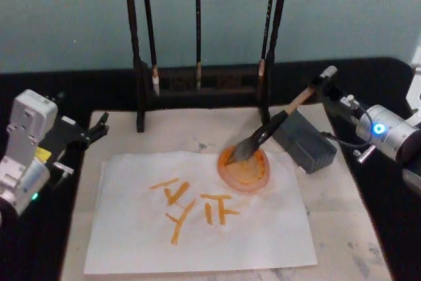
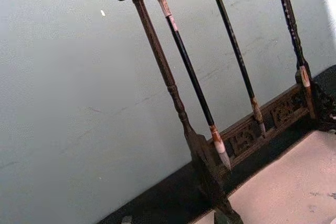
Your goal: Pick up the brush from the inkstone, write on the paper, then place the brush back to its original position.
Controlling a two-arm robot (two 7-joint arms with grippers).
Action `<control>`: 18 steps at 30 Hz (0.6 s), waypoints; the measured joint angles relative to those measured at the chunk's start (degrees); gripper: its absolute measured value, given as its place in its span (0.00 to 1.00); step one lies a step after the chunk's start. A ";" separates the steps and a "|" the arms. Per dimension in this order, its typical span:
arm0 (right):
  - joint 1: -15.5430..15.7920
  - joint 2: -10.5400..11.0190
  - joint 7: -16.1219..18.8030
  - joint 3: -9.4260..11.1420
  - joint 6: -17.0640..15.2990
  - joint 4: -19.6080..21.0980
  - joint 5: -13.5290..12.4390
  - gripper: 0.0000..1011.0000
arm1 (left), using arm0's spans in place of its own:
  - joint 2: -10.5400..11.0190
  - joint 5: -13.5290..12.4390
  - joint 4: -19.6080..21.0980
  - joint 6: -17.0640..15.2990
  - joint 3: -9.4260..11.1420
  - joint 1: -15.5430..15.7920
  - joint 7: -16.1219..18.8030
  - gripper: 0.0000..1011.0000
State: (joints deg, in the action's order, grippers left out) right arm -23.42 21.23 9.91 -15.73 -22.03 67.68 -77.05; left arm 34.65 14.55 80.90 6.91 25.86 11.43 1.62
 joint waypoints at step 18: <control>2.16 5.99 4.92 -5.75 9.76 10.39 8.82 0.15 | 0.00 -0.01 0.00 0.00 0.00 0.00 0.00 1.00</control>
State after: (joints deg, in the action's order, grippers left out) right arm -21.26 27.21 14.83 -21.48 -12.27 78.07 -68.24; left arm 34.65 14.55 80.90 6.91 25.86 11.43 1.62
